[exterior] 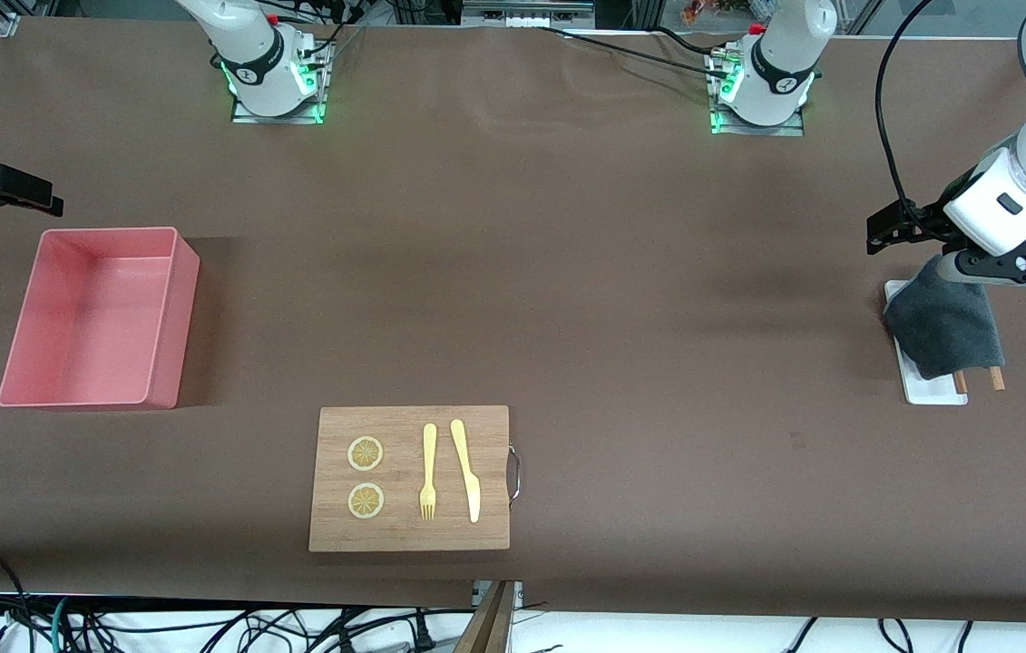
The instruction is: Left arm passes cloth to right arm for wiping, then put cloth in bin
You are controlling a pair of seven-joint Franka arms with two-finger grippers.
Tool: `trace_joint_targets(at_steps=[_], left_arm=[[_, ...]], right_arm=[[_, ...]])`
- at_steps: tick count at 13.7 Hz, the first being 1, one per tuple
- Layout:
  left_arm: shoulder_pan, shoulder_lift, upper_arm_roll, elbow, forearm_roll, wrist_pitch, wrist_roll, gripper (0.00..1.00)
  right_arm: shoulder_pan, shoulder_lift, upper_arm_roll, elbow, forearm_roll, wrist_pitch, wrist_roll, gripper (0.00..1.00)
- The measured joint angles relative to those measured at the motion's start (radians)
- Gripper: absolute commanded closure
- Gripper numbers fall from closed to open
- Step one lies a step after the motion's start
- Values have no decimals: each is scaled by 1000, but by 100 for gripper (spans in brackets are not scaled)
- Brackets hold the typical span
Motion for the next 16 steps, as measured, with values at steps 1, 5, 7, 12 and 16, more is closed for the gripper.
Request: trace_joint_targets(at_steps=[1,5,7,12,16], left_arm=[[0,1,0,1,0,0,0,0],[0,1,0,5,0,0,1,0],[0,1,0,5,0,0,2,0],[-2,3,-1,5,0,-1,3,0],[-1,13,0,6,0,-61,4,0]], right_arm=[[0,0,0,1,0,0,0,0],[0,1,0,5,0,0,0,0],[0,2,0,5,0,0,0,0],[-1,2,0,5,0,0,0,0],[-1,2,0,6,0,0,0,0]])
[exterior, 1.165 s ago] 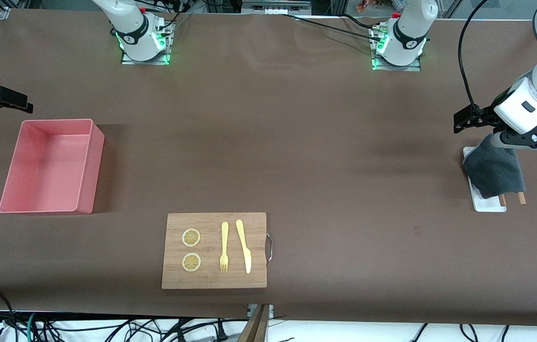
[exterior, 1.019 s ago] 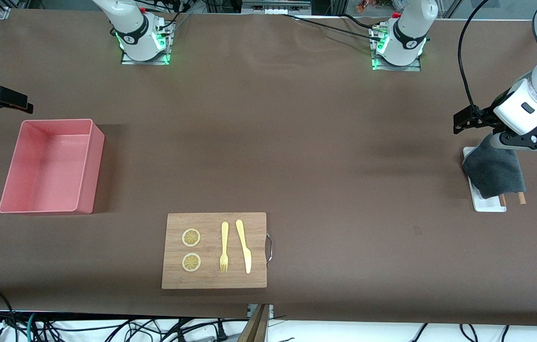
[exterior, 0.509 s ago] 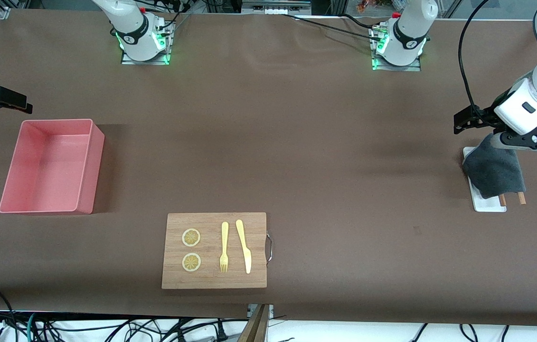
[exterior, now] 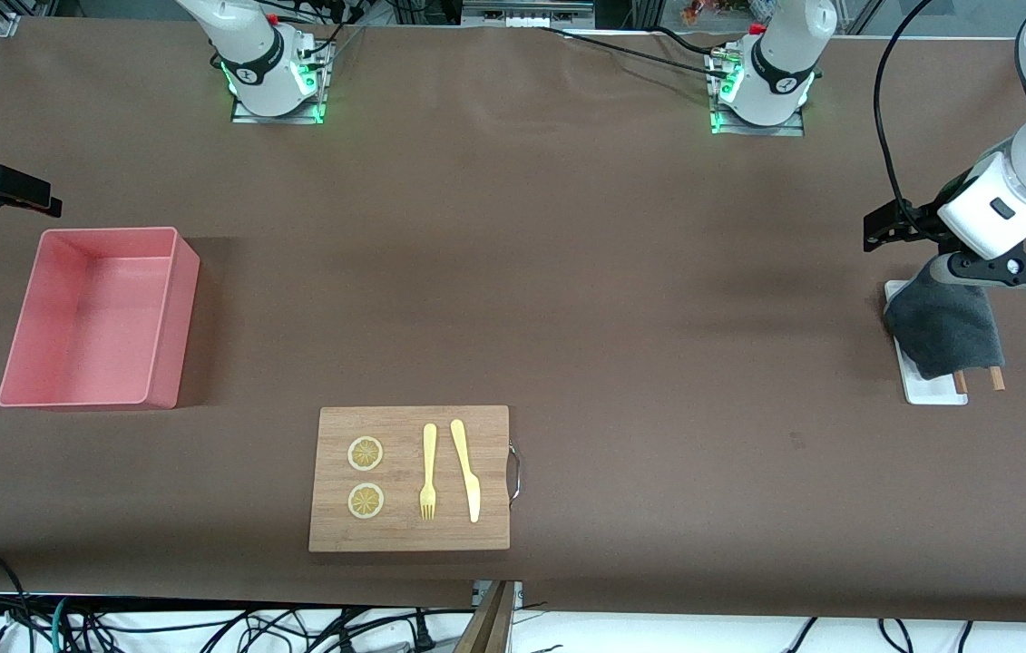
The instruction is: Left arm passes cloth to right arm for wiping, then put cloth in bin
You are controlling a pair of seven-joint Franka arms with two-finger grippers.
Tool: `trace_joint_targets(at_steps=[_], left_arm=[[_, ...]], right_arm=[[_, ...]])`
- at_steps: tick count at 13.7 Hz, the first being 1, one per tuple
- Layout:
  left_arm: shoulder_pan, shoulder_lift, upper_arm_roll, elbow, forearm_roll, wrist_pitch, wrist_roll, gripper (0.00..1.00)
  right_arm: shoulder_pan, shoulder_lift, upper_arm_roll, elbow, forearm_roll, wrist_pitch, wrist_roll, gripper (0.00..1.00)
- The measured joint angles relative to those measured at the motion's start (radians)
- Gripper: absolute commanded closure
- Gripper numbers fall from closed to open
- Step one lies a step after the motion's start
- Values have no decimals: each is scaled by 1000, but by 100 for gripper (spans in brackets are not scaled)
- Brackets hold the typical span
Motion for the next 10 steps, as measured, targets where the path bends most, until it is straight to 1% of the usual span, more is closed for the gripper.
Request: trace_joint_targets(at_steps=[2,5,7,10], left_arm=[[0,9,1,0,0,-45,0,0],[3,18,6,0,0,-57,56,0],[25,27,11,14,4,-57,151,0],[121,68,16,87,27,-57,385,0]], right_arm=[[0,0,0,0,0,0,0,0],[0,0,0,0,0,0,0,0],[0,0,0,0,0,0,0,0],[0,0,0,0,0,0,0,0]])
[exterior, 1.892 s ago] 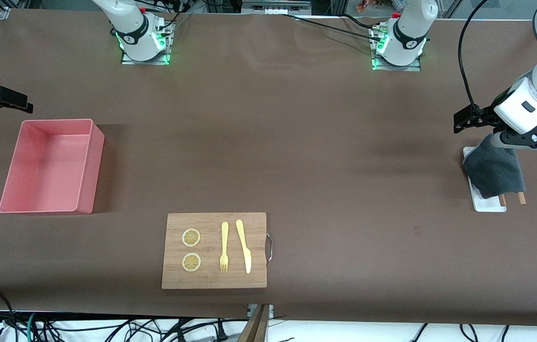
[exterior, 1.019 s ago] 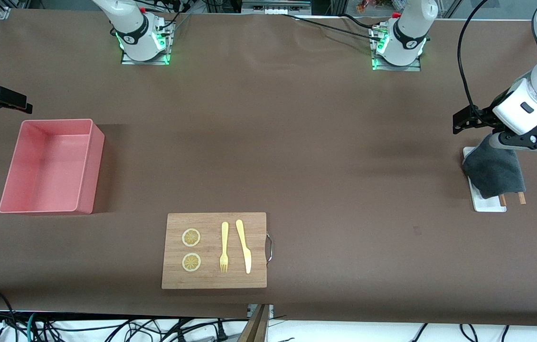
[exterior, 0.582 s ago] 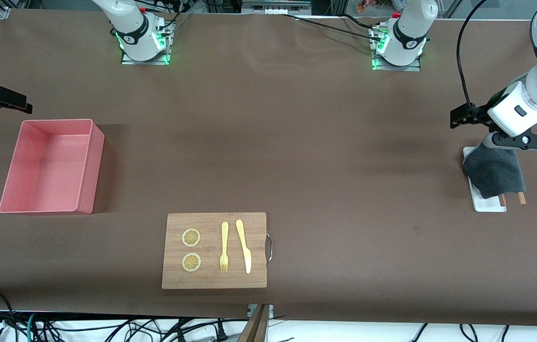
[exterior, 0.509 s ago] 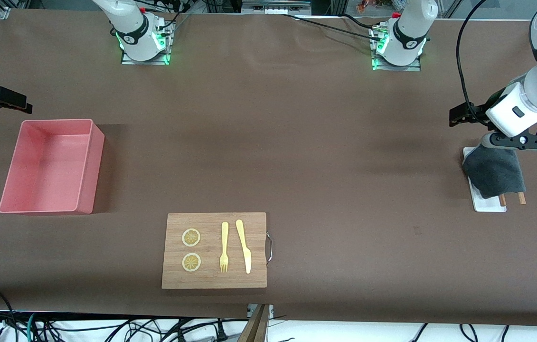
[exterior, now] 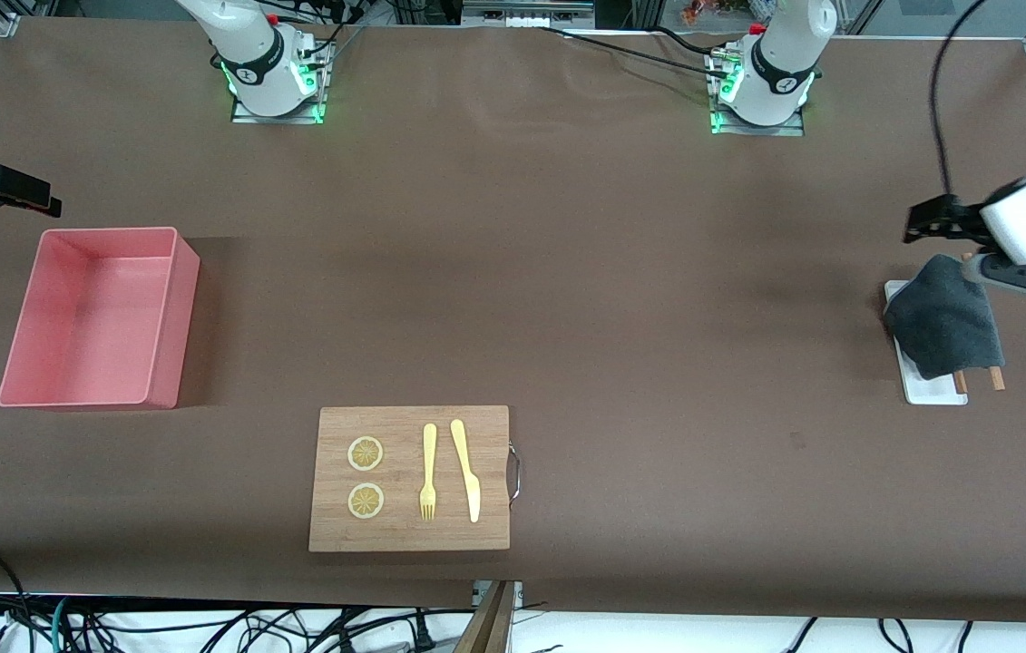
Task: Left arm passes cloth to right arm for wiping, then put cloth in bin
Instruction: 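Lower the left gripper onto the grey cloth on the holder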
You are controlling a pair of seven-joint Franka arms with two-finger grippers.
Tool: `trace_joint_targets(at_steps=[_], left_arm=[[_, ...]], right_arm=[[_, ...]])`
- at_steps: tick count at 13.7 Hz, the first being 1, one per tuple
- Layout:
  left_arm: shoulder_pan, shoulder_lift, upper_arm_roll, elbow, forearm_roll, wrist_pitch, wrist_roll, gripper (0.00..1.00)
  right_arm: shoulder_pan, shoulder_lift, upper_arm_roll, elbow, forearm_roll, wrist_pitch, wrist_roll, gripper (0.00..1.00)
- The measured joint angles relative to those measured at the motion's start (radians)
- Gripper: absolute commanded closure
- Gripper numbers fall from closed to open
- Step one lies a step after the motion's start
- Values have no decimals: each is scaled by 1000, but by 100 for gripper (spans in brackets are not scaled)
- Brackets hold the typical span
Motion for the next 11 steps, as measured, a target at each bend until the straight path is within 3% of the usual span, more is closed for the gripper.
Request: trace_joint_targets(at_steps=[6,11], left_arm=[[209,135,5,92,1,4,489,0],[355,328,5,216,-28,81,900,0]], right_arm=[[0,0,0,0,0,0,0,0],[0,1,0,0,0,2,0,0]])
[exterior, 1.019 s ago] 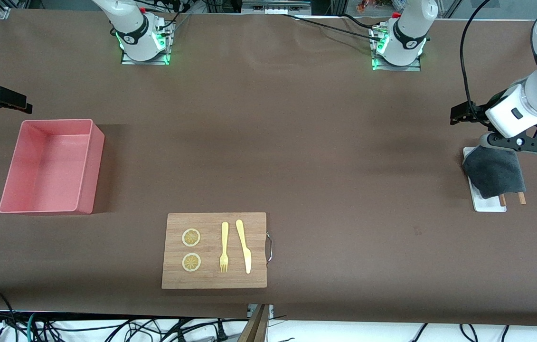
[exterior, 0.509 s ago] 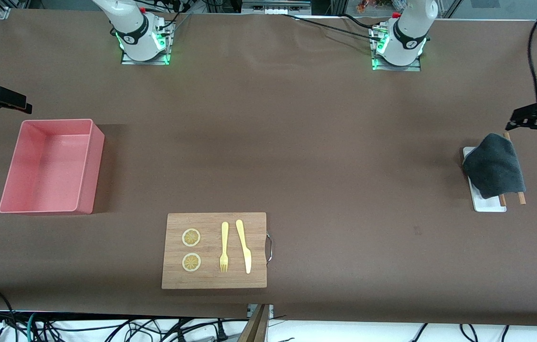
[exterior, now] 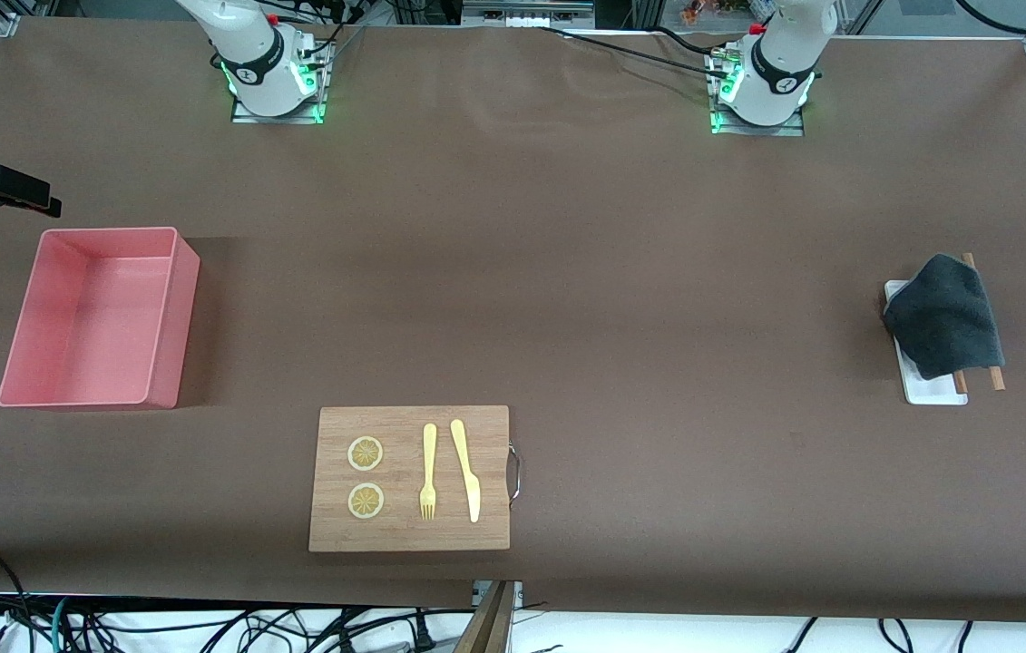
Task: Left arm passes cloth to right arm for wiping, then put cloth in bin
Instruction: 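Lower the left gripper onto the grey cloth on the holder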
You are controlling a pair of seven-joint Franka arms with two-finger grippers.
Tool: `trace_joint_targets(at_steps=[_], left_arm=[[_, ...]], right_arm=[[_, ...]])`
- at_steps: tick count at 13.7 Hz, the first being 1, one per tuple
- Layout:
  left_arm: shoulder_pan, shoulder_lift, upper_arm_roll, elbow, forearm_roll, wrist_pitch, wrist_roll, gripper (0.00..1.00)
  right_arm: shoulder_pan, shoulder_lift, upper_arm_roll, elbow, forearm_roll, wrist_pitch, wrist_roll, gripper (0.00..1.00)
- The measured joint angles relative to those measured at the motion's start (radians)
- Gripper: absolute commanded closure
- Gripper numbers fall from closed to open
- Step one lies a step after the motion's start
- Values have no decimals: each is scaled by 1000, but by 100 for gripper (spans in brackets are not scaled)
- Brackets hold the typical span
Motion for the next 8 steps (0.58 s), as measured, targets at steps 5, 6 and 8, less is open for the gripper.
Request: trace_joint_targets(at_steps=[5,6,8], left_arm=[[96,171,-1,65,-70,211,383,0],[113,192,-1,70,-77,227,440,0],[132,227,-3,81,-97,234,576,0]], right_arm=[[0,4,0,0,0,3,0,0],[0,4,0,0,0,3,0,0],[0,4,0,0,0,3,0,0]])
